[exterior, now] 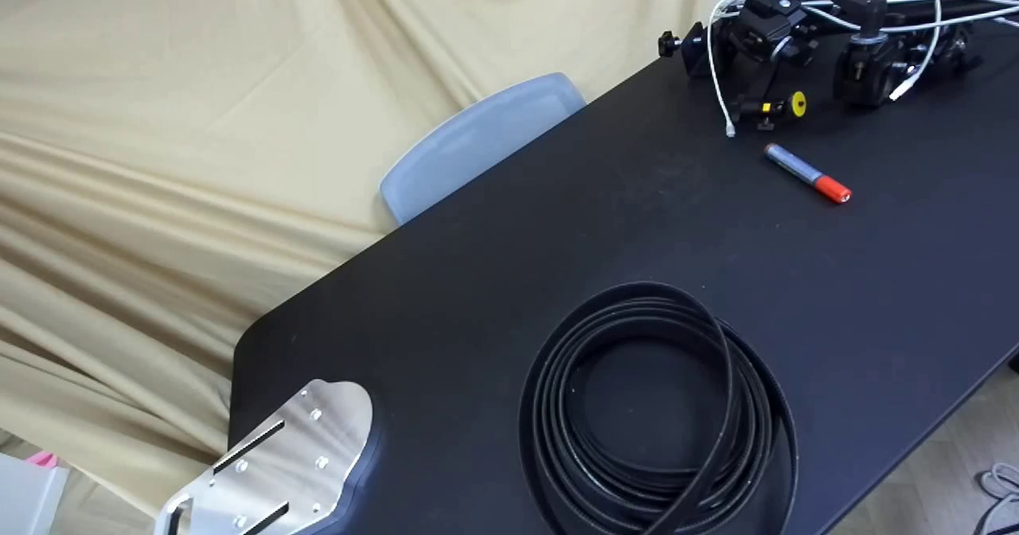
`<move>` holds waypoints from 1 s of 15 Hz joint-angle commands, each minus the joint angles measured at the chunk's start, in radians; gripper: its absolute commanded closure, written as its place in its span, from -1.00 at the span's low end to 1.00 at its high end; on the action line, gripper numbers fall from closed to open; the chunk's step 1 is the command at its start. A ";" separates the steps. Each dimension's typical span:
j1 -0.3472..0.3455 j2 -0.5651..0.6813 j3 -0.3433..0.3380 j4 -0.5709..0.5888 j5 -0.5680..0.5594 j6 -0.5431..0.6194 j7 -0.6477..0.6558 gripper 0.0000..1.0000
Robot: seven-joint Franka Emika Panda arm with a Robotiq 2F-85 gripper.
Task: Pick up the pen from the table and move it slightly to the left.
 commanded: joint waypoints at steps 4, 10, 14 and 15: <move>-0.033 0.005 0.029 0.003 0.012 -0.004 -0.010 -1.00; -0.041 0.000 0.106 -0.095 -0.034 0.130 0.064 -1.00; -0.035 0.016 0.207 -0.228 -0.105 0.304 0.176 -1.00; -0.032 0.029 0.230 -0.251 -0.119 0.336 0.214 -1.00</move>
